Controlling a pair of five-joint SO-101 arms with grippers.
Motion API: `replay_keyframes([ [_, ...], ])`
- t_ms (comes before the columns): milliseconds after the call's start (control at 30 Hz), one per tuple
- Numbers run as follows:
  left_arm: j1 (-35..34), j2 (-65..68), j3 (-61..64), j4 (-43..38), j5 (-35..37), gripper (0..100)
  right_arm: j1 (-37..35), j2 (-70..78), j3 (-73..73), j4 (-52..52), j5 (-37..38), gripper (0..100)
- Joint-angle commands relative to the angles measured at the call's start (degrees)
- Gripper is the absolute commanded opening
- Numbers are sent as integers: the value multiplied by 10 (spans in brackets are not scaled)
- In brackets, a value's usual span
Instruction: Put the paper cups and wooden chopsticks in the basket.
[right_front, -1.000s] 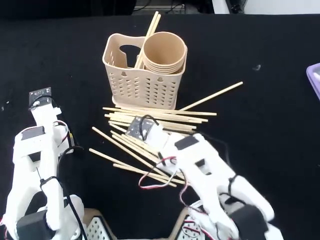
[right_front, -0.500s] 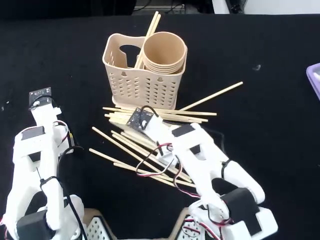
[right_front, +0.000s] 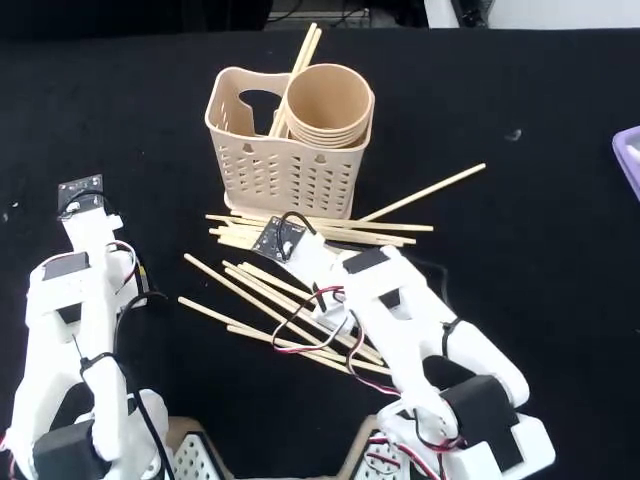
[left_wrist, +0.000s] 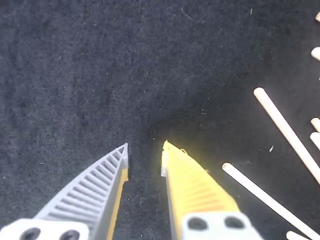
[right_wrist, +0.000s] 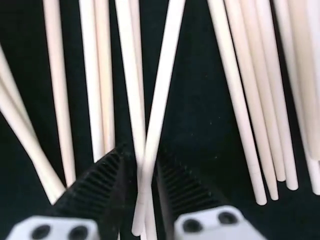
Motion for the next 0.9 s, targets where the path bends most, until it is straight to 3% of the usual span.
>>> replay_keyframes([
  [0, -4, 0, -2, -8, -4, 120, 9, 0, -11, 8, 1, 77],
  [100, -4, 0, -2, -8, -4, 120, 10, 0, -11, 8, 4, 159],
  [367, -4, 1, -2, -8, -4, 120, 10, -2, -26, 9, 4, 57],
  [633, -4, 1, -2, -8, -4, 120, 9, -110, -48, 106, 3, 53],
  [867, -4, 1, -2, -8, -4, 120, 9, -139, -15, 91, 2, 20],
])
